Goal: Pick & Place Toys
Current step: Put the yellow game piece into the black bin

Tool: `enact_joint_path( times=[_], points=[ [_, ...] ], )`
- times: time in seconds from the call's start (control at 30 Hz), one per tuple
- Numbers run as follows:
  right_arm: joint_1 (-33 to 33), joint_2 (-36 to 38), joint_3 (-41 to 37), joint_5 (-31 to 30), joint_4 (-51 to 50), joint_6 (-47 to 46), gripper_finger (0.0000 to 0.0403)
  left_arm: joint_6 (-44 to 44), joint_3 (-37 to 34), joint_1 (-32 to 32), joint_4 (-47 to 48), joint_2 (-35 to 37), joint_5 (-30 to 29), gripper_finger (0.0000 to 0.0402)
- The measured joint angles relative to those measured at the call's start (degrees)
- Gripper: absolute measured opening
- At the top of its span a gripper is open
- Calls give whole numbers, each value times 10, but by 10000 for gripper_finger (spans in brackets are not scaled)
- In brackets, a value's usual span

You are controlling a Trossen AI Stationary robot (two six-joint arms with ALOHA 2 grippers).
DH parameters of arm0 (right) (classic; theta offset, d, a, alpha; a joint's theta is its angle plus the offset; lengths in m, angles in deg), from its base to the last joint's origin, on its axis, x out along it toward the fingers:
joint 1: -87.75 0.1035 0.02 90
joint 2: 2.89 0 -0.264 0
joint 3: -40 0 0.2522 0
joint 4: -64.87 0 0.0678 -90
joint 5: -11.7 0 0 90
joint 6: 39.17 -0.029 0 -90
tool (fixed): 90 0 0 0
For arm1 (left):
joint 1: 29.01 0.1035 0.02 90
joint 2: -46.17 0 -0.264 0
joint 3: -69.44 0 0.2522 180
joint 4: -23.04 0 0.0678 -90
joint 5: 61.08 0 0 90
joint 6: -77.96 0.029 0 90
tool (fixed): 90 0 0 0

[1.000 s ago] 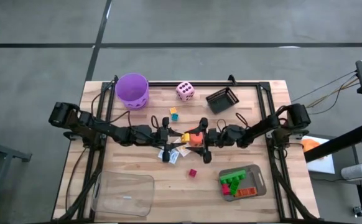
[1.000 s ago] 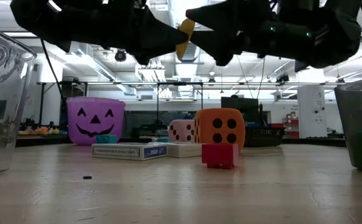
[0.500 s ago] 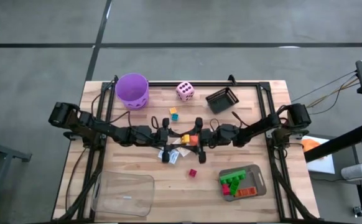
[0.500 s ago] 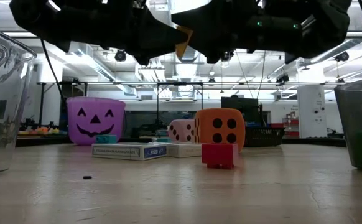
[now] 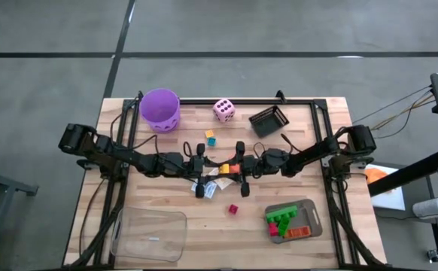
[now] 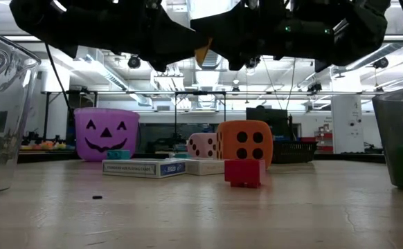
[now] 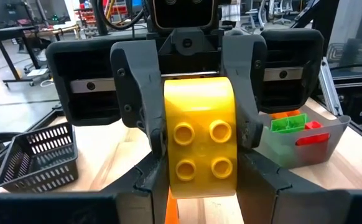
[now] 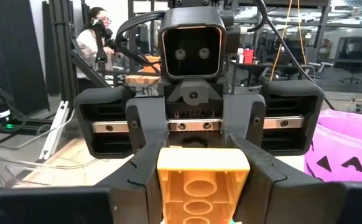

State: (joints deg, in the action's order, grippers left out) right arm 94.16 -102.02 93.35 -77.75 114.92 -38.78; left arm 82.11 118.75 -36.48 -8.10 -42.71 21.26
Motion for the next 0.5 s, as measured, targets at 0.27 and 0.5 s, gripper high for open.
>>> enact_joint_path(
  times=[0.27,0.5],
  points=[
    [3,7,-5,26,-2,4,133,20,-4,-1,51,1,12,249],
    [20,23,-5,35,1,22,133,26,-4,0,64,2,-2,317]
  ],
)
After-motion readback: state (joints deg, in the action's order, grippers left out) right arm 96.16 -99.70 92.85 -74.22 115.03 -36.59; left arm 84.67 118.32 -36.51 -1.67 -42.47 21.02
